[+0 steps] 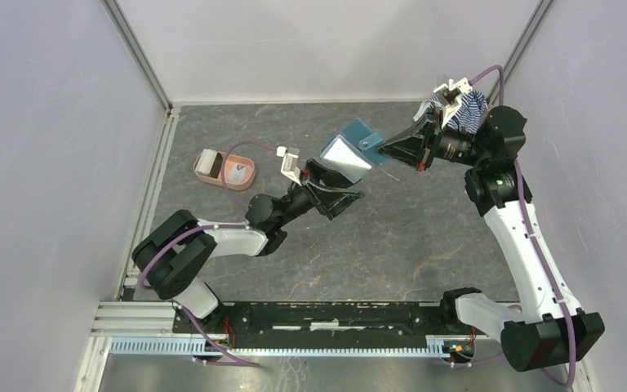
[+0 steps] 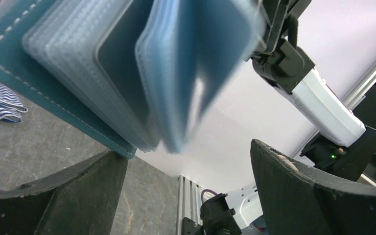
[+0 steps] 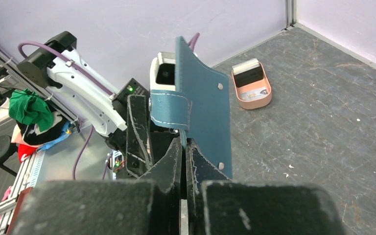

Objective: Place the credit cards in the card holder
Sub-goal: Close the card holder at the center of the board.

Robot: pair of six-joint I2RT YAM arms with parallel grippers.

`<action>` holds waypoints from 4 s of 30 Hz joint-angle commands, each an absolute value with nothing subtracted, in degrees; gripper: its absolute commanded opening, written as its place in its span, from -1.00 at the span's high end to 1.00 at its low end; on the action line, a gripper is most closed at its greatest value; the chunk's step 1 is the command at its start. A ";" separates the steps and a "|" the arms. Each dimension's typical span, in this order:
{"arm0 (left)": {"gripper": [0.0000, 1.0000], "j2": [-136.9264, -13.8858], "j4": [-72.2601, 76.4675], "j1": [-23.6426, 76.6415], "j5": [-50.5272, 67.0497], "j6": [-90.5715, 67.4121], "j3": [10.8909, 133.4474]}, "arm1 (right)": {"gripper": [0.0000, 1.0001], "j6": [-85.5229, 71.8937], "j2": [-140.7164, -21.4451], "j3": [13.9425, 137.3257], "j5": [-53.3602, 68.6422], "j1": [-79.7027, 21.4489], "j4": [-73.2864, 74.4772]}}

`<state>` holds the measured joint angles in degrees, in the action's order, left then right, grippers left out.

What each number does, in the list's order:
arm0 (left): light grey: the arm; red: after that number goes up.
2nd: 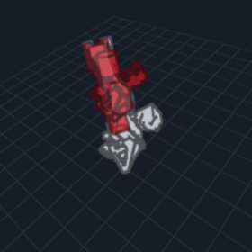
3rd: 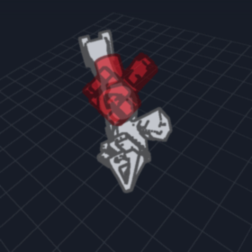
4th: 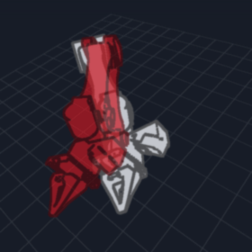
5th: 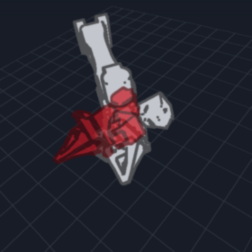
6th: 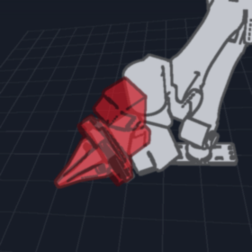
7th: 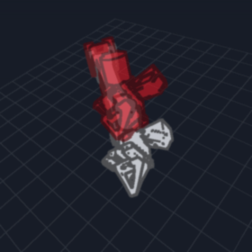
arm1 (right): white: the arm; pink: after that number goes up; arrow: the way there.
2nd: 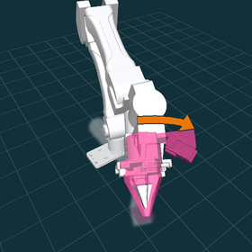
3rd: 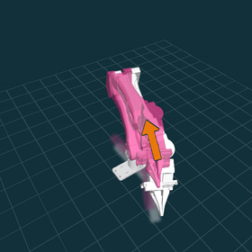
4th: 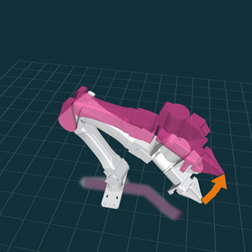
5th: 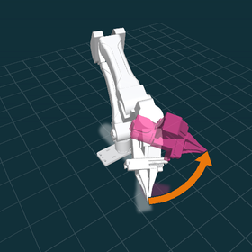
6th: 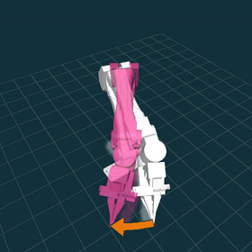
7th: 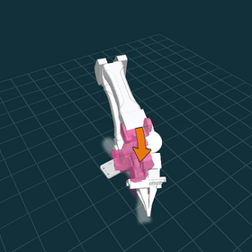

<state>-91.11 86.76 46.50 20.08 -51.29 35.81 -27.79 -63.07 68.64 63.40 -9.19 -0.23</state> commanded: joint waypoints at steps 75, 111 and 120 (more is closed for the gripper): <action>0.96 -104.18 -36.66 52.52 -20.48 -27.98 71.40 | -0.64 8.69 -66.35 27.77 58.51 -5.88 -10.90; 0.33 -103.42 -35.04 53.74 -17.33 -32.59 71.78 | -0.56 10.46 -86.02 34.98 15.48 -31.23 -14.67; 0.33 -102.52 -33.22 53.72 -16.56 -33.02 70.58 | -0.29 9.36 -82.35 33.83 15.87 -30.54 -14.34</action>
